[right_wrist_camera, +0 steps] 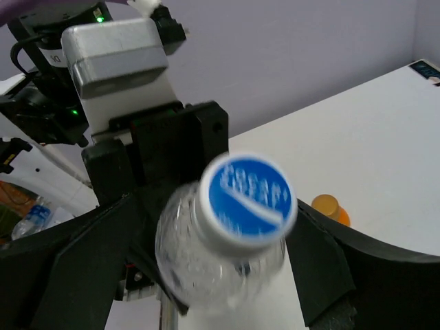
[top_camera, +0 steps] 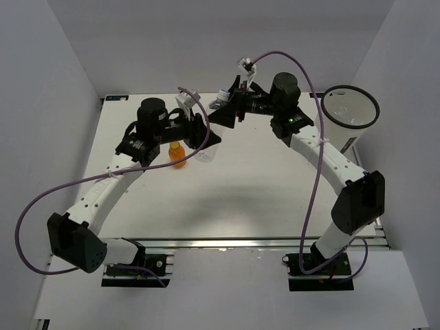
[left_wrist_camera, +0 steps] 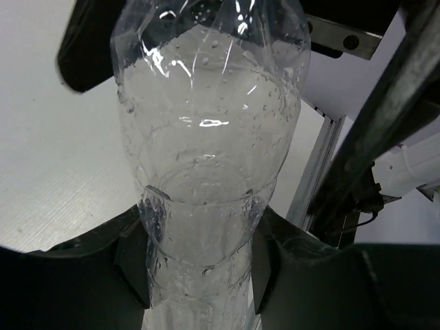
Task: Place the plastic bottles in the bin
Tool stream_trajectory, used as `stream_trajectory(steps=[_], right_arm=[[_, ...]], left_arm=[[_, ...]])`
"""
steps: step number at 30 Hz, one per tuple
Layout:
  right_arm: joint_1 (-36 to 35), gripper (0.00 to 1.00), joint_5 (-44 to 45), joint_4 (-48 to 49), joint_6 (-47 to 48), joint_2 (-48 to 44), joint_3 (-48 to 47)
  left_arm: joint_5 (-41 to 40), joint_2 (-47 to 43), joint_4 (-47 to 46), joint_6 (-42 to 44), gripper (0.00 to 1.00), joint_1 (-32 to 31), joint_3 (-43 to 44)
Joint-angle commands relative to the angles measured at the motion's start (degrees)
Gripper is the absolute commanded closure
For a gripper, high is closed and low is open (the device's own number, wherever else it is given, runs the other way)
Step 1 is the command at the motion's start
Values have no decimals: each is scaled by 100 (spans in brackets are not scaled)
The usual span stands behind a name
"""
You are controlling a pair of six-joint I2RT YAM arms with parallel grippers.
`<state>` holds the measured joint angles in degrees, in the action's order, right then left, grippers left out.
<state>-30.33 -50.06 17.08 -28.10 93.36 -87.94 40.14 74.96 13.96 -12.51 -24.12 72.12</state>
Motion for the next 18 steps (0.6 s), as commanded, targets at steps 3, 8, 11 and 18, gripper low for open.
stream_trajectory(steps=[3,8,11,18], right_arm=[[-43,16,-443,1199,-775,331,-188],[-35,63,206,377,-373,341,-486],[167,77,855,-222,40,192,-531],[1704,80,2736,-1977,1109,-2,-1583]], left_arm=[[-6,-16,-60,-76,88,-119,110],[-233,-130,-33,-85,34,-128,136],[-611,-297,238,20,2,-128,214],[-2921,-605,1170,329,2,-119,531]])
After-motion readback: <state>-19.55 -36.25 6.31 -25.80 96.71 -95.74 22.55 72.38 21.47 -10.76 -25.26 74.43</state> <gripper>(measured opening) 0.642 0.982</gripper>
